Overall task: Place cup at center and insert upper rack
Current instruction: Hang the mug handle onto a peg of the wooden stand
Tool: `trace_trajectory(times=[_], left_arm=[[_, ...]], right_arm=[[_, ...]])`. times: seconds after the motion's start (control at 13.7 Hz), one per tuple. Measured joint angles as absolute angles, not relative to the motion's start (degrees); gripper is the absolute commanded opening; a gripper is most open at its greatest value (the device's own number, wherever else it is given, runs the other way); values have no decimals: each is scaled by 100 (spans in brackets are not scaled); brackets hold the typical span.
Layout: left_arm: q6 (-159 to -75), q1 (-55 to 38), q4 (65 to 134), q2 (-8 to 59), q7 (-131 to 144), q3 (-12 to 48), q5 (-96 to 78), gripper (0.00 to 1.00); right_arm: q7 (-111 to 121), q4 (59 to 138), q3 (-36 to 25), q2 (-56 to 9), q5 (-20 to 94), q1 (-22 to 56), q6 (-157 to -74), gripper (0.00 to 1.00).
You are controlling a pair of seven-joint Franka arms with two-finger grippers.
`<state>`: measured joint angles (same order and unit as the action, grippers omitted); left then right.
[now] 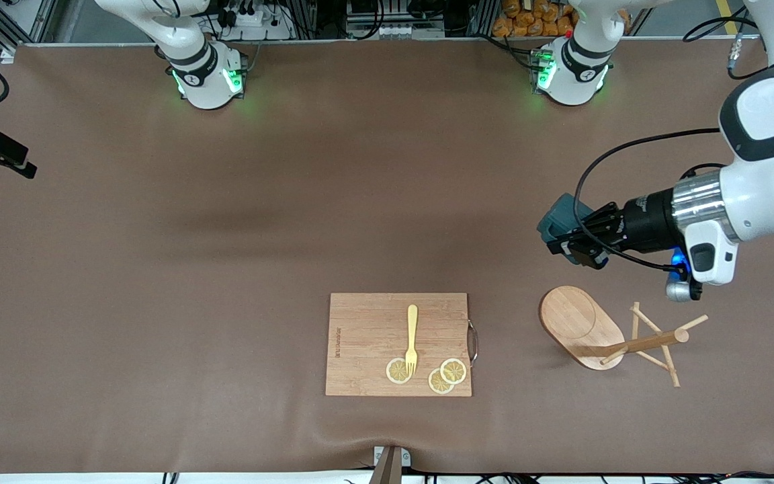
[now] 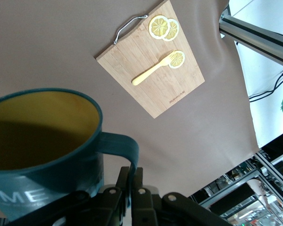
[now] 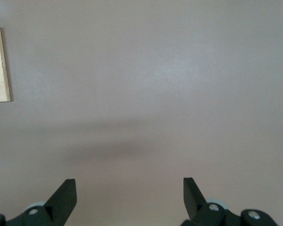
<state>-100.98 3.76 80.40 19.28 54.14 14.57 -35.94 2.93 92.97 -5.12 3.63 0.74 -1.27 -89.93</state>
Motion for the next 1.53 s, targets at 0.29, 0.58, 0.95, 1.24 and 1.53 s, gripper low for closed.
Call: trace_trajectory(times=[0.29, 0.58, 0.95, 1.24, 1.53], left_arm=[[-10100, 616, 8066, 2097, 5013, 1445, -3817, 0], [-10110, 780, 8080, 2240, 4571, 1434, -3850, 0], [-10172, 954, 8095, 2470, 4382, 1428, -4110, 0], [-10387, 1037, 8096, 2610, 4371, 1424, -4238, 0], [-10702, 1116, 8096, 2746, 4365, 1417, -4322, 0]], right_arm=[[293, 9297, -512, 363, 74, -128, -8993, 100], [293, 9297, -512, 363, 74, -128, -8992, 100], [293, 9297, -512, 363, 74, -128, -8985, 100], [293, 9297, -511, 363, 74, -128, -8977, 100], [293, 9297, -510, 363, 74, -128, -8972, 100]])
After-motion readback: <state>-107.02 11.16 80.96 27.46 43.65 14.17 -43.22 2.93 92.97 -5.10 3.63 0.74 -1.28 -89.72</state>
